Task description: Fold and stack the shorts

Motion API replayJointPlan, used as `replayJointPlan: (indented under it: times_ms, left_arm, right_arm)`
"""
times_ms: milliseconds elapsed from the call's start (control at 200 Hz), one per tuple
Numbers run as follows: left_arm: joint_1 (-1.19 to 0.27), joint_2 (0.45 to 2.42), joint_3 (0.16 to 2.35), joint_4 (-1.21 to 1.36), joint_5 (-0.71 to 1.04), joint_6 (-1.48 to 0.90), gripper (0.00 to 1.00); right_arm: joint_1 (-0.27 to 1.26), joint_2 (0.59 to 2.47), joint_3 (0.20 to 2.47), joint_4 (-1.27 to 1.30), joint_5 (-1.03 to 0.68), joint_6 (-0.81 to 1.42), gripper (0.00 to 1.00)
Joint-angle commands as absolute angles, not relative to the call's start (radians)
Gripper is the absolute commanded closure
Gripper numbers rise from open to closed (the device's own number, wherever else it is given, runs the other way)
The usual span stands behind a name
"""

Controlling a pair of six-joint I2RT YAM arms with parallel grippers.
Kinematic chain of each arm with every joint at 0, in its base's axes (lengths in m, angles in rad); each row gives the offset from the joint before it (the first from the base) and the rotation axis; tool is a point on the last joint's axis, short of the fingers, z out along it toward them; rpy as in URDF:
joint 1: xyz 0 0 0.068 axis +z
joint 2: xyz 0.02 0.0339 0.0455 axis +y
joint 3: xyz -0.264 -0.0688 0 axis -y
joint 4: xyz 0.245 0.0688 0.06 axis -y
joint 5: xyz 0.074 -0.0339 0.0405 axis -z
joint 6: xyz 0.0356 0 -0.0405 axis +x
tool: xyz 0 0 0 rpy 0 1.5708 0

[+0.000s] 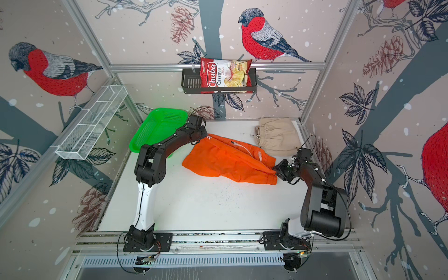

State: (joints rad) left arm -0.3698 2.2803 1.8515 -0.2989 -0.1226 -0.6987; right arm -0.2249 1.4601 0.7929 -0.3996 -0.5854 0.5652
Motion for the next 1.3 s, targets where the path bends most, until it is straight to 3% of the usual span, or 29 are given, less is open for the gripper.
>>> replayJointPlan:
  times_ms: [0, 185, 315, 550, 710, 860, 1071, 1296]
  left_arm:
    - [-0.370, 2.296, 1.892, -0.265, -0.128, -0.666, 0.46]
    - [-0.369, 2.232, 1.900, -0.282, -0.130, -0.629, 0.22]
    - [-0.371, 2.106, 1.808, -0.263, -0.102, -0.605, 0.17]
    - [-0.400, 1.823, 1.280, 0.043, 0.071, -0.684, 0.48]
    - [-0.408, 1.824, 1.128, 0.099, 0.118, -0.741, 0.69]
    - [-0.408, 1.831, 1.024, 0.163, 0.103, -0.781, 0.88]
    - [-0.408, 1.853, 0.952, 0.152, 0.084, -0.799, 1.00]
    - [-0.408, 1.794, 0.812, 0.166, 0.050, -0.825, 1.00]
  right_arm:
    - [-0.225, 1.437, 0.820, -0.281, -0.552, 0.631, 0.49]
    - [-0.225, 1.321, 0.921, -0.336, -0.417, 0.614, 0.41]
    - [-0.213, 1.202, 0.931, -0.370, -0.346, 0.588, 0.43]
    - [0.054, 1.060, 0.697, -0.143, -0.438, 0.607, 0.56]
    - [0.219, 1.189, 0.622, -0.018, -0.437, 0.644, 0.63]
    - [0.246, 1.340, 0.607, 0.011, -0.405, 0.639, 0.65]
    - [0.230, 1.442, 0.600, 0.010, -0.378, 0.601, 0.65]
    - [0.216, 1.434, 0.523, -0.017, -0.354, 0.571, 0.65]
